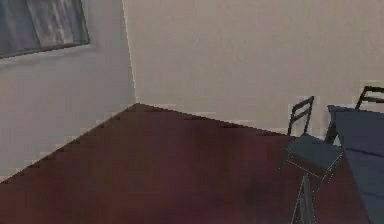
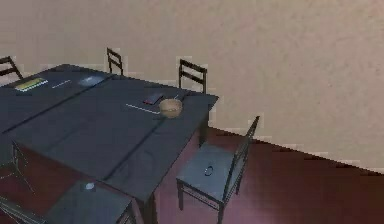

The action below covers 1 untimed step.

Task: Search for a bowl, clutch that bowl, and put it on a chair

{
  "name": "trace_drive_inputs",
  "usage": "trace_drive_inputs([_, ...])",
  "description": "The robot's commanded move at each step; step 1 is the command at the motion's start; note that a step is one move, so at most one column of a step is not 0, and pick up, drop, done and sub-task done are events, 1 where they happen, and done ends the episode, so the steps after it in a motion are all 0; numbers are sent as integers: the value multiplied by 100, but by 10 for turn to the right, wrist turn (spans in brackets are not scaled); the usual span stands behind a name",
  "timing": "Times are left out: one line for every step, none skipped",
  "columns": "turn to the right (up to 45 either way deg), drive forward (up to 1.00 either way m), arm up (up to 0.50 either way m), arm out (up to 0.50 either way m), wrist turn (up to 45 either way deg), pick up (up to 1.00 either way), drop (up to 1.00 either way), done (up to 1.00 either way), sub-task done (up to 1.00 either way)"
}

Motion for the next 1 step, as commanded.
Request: trace_drive_inputs([450, 0, 0, 0, 0, 0, 0, 0, 0])
